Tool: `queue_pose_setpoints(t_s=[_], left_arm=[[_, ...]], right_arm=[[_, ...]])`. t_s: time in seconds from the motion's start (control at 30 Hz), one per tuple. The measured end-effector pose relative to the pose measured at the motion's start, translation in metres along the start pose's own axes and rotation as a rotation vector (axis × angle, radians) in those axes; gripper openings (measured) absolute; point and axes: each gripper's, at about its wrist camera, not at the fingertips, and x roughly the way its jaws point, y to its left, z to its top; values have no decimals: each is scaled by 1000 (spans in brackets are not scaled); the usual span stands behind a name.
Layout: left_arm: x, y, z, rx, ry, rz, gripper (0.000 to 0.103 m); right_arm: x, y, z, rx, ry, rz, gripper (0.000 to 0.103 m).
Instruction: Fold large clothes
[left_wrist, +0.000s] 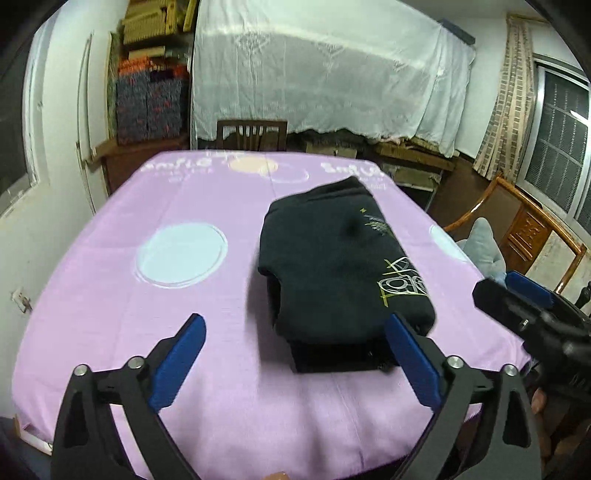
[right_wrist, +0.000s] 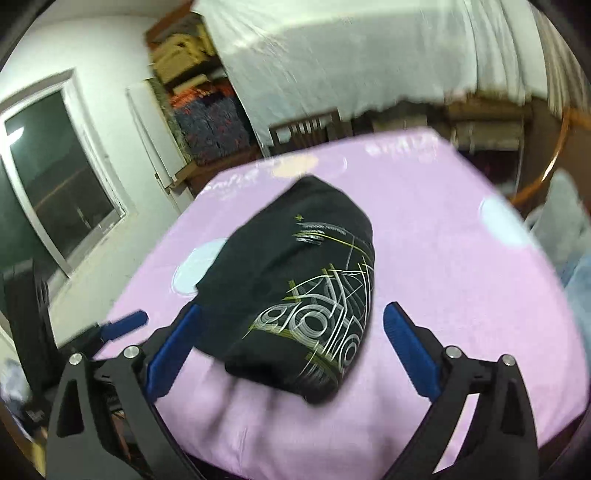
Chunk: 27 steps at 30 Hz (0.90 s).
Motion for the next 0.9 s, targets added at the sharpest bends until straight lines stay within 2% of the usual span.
queue_pose_setpoints(t_s=[0.1, 0.23, 0.47, 0.6, 0.7, 0.9], left_arm=[[-17, -9, -4, 24, -29, 11, 99], [-29, -16, -10, 49, -60, 39, 99], [-26, -21, -12, 77, -71, 85, 99], [-22, -21, -14, 94, -91, 142, 99], [-17, -16, -14, 84, -74, 127, 99], [-17, -17, -15, 94, -80, 152, 99]], right_arm=[[-23, 16, -16, -61, -66, -83, 98], [-40, 19, -31, -73, -91, -123, 98], [-36, 7, -35, -51, -79, -111, 98], [-29, 8, -36, -48, -64, -97, 98], [-21, 9, -37, -47, -45, -91, 98], [-20, 8, -36, -37, -49, -93, 98]])
